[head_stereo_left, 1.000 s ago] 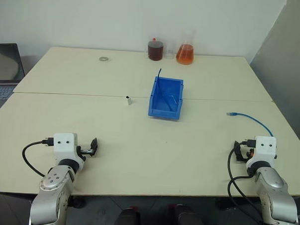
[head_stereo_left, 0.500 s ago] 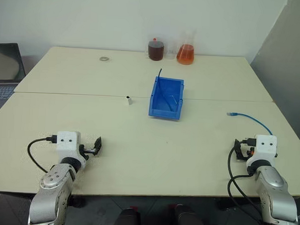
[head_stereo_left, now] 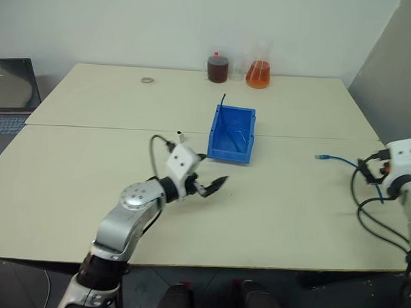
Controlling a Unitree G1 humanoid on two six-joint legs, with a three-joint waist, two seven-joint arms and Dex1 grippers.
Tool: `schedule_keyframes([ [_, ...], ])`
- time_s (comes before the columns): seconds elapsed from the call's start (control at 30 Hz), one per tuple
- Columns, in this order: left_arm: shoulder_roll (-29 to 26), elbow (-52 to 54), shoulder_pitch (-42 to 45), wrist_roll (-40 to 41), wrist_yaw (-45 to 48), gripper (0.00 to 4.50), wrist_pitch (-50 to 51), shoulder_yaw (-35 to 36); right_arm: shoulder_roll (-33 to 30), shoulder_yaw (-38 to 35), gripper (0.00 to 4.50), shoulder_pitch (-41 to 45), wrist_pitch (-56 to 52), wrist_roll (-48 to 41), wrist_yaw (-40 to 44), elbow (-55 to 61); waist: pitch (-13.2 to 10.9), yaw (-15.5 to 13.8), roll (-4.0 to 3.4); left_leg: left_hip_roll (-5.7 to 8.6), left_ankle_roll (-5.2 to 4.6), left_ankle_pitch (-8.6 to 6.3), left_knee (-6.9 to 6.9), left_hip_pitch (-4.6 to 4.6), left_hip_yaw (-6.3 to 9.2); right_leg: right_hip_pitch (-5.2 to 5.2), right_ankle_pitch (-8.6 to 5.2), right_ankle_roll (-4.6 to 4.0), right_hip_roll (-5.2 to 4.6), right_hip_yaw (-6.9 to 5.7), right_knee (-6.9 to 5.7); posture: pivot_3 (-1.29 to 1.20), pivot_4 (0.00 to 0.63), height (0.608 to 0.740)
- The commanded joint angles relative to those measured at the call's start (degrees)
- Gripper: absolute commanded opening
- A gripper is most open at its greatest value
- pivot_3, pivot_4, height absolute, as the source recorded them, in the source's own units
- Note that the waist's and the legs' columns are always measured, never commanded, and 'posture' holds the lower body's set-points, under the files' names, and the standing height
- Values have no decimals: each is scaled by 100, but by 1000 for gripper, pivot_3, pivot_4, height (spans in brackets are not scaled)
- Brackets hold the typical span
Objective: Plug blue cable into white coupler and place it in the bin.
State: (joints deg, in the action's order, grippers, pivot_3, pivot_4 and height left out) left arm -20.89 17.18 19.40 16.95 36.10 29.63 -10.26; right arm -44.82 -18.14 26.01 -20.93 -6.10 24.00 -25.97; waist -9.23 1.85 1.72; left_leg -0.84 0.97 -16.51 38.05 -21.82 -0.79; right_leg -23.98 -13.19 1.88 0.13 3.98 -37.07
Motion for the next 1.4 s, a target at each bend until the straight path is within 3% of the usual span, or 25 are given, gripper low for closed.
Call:
schedule_keyframes([
  [0.03,194,69,206,362,277,4500,179,-126,-309,-132,4455,452,175,-131,349,-1409,-4,26,-6,2,0,0,-2,-2,1,-6,0,-1,1,9,-1,0,150,740],
  [0.2,271,102,371,878,656,4500,637,-128,-569,-142,4455,929,259,-231,805,-2541,-5,22,-44,13,0,-1,-4,-9,9,-15,0,5,-18,15,-1,0,150,740],
  [0.33,5,-109,579,745,1037,4500,663,-395,-684,-15,4455,1065,403,-203,1251,-3244,-5,20,-43,23,-1,0,6,-4,9,-5,2,15,-14,13,3,0,150,740],
  [0.53,-131,-197,689,805,1284,4500,716,-440,-650,46,4455,1078,423,-284,1824,-3476,-4,24,-46,22,0,0,7,0,10,0,2,16,-11,13,1,0,150,740],
  [0.77,-176,-174,656,769,1354,4500,716,-492,-552,119,4455,945,613,-225,1923,-3645,-3,29,-47,20,0,1,8,1,19,1,2,16,-11,12,0,0,150,740],
  [0.9,-237,-174,661,751,1372,4500,729,-474,-542,131,3830,972,610,-245,2013,-3749,-3,28,-47,20,0,0,9,2,19,2,2,16,-11,12,0,0,150,740],
  [1.1,-276,-168,688,803,1356,4500,760,-416,-529,188,2175,941,723,-197,2072,-3741,-3,29,-47,19,0,0,11,5,20,6,2,16,-11,12,0,0,150,740],
  [1.4,-393,-123,587,796,1411,4500,704,-421,-505,297,165,873,943,-154,2168,-3762,-3,26,-46,20,0,0,13,24,23,30,2,16,-11,8,3,0,150,740],
])
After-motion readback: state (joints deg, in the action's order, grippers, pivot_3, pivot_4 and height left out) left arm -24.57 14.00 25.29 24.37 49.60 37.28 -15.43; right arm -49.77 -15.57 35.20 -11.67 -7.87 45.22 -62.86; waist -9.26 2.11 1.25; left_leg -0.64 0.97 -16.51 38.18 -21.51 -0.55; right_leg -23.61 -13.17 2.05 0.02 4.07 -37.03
